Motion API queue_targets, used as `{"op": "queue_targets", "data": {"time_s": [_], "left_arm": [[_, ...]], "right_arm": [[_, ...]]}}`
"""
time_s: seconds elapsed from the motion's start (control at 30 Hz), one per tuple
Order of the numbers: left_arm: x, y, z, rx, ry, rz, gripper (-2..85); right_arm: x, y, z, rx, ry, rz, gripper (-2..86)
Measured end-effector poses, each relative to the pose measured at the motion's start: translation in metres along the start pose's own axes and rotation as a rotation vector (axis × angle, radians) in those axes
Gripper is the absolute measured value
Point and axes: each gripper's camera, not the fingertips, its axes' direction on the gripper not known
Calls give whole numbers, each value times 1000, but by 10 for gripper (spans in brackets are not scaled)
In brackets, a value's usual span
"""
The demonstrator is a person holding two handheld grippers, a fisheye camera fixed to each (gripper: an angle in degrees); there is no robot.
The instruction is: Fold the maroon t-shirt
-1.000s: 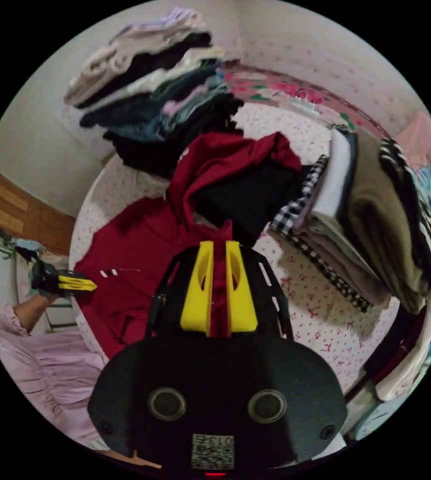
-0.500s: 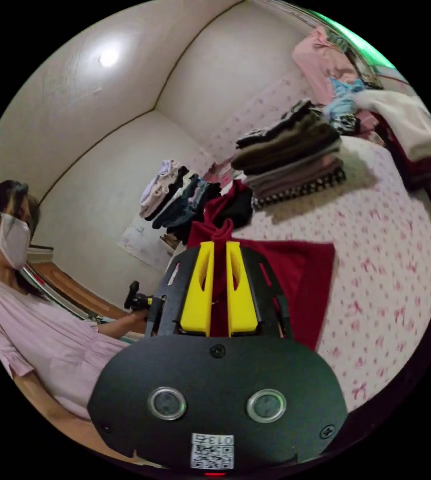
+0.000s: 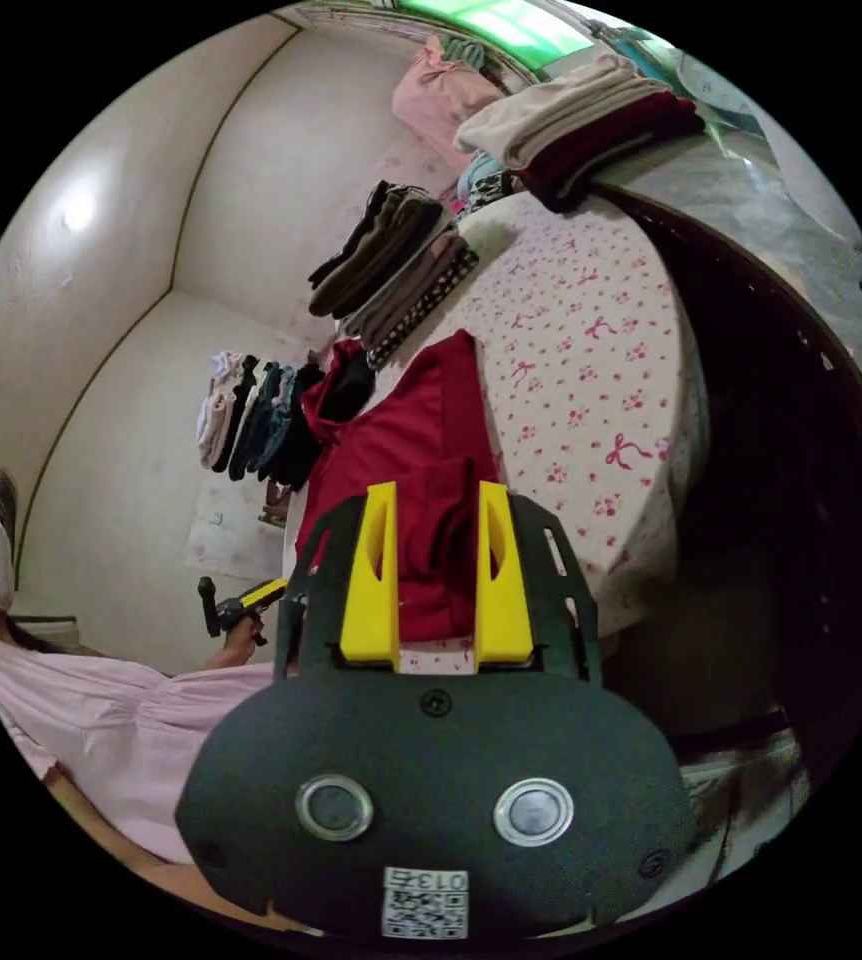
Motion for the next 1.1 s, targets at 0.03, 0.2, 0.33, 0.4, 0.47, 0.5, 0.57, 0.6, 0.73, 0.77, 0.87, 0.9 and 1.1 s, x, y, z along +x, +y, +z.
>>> {"op": "queue_targets", "data": {"time_s": [0.03, 0.2, 0.33, 0.4, 0.47, 0.5, 0.57, 0.6, 0.73, 0.77, 0.87, 0.9, 1.1], "left_arm": [[4, 6, -8, 43, -29, 6, 35], [36, -2, -3, 32, -140, 180, 75], [70, -21, 19, -6, -234, 384, 66], [79, -27, 31, -41, -217, 438, 42], [84, -33, 38, -84, -229, 479, 15], [85, -34, 37, -83, -240, 480, 12], [84, -32, 19, -40, -245, 472, 5], [83, -30, 13, -26, -248, 466, 4], [91, -6, -12, 51, -282, 467, 0], [96, 0, -6, 37, -285, 471, 0], [102, 10, 24, -21, -219, 453, 0], [103, 11, 29, -37, -205, 450, 0], [92, 28, 17, -53, -237, 366, -1]], "right_arm": [[-9, -1, -1, -18, 4, -27, 117], [-51, -4, 35, -227, 201, -141, 123], [-63, 0, 65, -327, 340, -173, 91], [-68, -2, 77, -389, 406, -183, 53], [-78, -6, 76, -386, 376, -205, 42], [-88, -9, 70, -359, 375, -230, 38], [-108, -11, 56, -320, 344, -289, 34], [-121, -11, 43, -279, 291, -333, 33], [-134, 4, 14, -204, 205, -409, 31], [-130, 6, 16, -223, 213, -390, 31], [-99, 21, 42, -373, 268, -274, 34], [-89, 28, 54, -435, 307, -240, 37], [-111, 33, 37, -365, 366, -233, 59]]}}
